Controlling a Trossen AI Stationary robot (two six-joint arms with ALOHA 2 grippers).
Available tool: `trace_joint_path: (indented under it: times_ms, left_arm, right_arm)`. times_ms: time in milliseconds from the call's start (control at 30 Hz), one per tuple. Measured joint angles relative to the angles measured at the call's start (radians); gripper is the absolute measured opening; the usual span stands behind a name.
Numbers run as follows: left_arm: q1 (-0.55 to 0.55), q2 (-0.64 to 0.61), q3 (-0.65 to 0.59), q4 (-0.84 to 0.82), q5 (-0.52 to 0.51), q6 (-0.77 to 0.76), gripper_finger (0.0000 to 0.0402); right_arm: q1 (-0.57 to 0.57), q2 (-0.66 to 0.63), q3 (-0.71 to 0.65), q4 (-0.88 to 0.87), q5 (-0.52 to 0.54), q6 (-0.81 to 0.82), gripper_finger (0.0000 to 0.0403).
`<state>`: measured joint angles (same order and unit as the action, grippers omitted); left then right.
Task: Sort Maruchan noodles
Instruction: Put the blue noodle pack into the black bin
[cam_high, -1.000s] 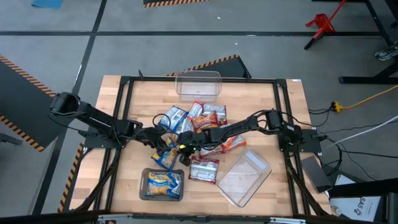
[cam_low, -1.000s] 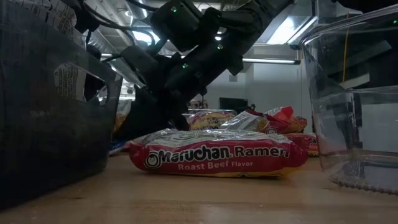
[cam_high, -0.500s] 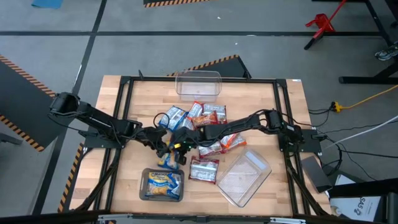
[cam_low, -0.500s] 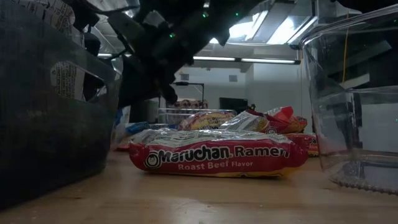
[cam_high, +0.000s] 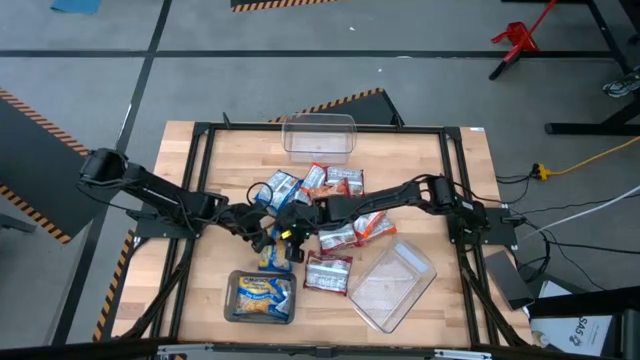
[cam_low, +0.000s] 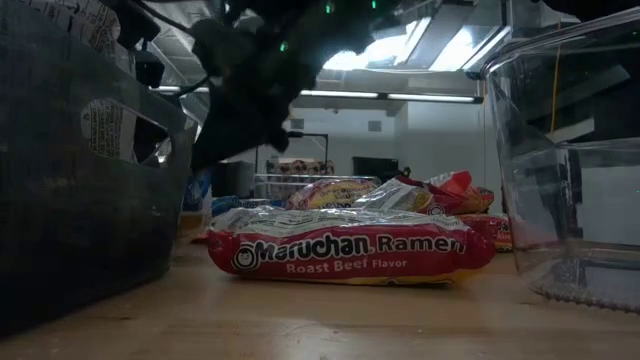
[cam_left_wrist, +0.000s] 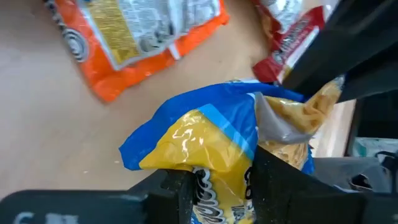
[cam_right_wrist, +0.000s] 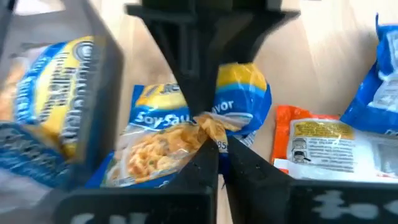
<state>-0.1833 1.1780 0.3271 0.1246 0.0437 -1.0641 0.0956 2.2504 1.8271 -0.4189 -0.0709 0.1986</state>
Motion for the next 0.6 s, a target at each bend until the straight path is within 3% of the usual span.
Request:
trace_joint_path:
  times_ms: [367,600]
  left_arm:
    - [0.000,-0.112,0.000,-0.003,-0.029,-0.039,0.0096]
    - [0.000,-0.238,0.000,-0.008,-0.041,-0.120,0.0090]
  right_arm:
    - [-0.020,-0.009,0.318,-0.441,0.058,-0.153,0.0135]
    - [-0.025,-0.009,0.526,-0.692,0.120,-0.196,0.0162]
